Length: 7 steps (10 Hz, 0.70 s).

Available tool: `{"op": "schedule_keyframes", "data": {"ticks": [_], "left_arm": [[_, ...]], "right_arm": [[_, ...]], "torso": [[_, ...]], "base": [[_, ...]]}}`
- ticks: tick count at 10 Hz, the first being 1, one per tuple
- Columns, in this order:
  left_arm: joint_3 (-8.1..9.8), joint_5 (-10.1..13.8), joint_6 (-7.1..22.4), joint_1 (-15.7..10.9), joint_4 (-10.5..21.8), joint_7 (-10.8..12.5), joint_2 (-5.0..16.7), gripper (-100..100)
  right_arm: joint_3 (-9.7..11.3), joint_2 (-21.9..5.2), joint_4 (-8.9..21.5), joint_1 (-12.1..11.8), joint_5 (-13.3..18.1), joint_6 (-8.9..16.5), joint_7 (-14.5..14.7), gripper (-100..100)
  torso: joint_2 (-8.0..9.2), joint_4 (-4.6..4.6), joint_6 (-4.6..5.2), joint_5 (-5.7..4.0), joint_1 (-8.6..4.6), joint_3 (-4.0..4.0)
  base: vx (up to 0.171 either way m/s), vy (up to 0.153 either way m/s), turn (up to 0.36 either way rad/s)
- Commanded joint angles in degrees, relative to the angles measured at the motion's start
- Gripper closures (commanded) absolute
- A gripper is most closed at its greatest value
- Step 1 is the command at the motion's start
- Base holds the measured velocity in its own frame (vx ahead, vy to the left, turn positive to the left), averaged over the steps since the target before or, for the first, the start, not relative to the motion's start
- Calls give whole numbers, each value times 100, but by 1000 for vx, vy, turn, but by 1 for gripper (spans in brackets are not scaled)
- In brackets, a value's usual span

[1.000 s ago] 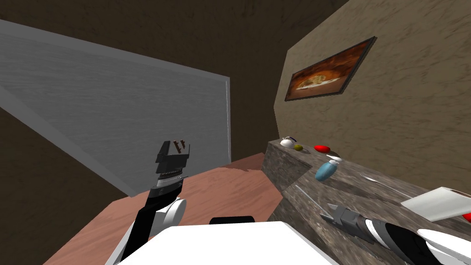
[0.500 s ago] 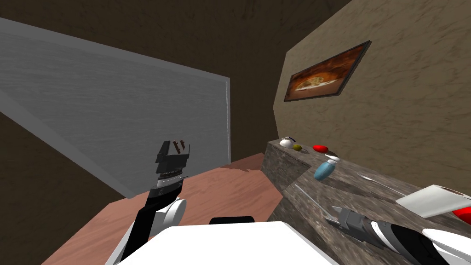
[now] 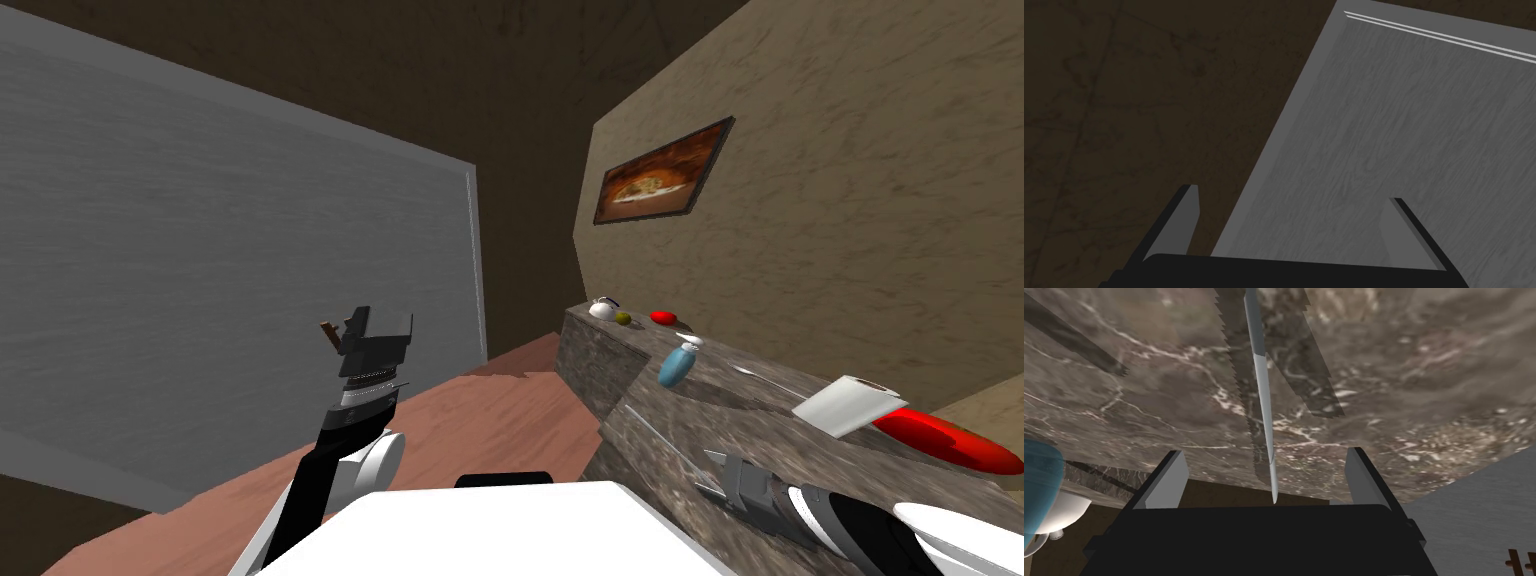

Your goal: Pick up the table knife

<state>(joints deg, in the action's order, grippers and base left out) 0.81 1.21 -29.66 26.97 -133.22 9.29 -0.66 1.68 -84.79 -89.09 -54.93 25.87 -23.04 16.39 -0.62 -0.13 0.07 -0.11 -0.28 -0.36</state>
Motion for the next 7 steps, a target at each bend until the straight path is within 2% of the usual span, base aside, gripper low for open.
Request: {"op": "schedule_keyframes", "data": {"ticks": [1, 2, 5, 6, 7], "left_arm": [[0, 0, 0, 0, 0, 0, 0, 0], [0, 0, 0, 0, 0, 0, 0, 0], [0, 0, 0, -1, 0, 0, 0, 0], [0, 0, 0, -1, 0, 0, 0, 0], [-1, 0, 0, -2, 0, 0, 0, 0]], "right_arm": [[49, 1, -286, -79, 39, 202, 145, -100], [49, 1, -338, -79, 39, 202, 145, -100], [35, -1, -859, -316, 82, 519, 427, -100], [18, -19, -777, -294, 64, 452, 347, -100], [13, -22, -801, -308, 64, 479, 365, 100]], "torso": [[0, 0, 0, 0, 0, 0], [-2, 0, -2, 2, 7, -1], [21, 5, 0, 5, 16, 12], [9, 3, -1, 4, 11, 6], [26, 5, -7, 4, 15, 14]], "base": [[156, -46, -221], [107, -20, -53], [111, -27, -209], [69, -13, -40], [11, -2, 11]]}}
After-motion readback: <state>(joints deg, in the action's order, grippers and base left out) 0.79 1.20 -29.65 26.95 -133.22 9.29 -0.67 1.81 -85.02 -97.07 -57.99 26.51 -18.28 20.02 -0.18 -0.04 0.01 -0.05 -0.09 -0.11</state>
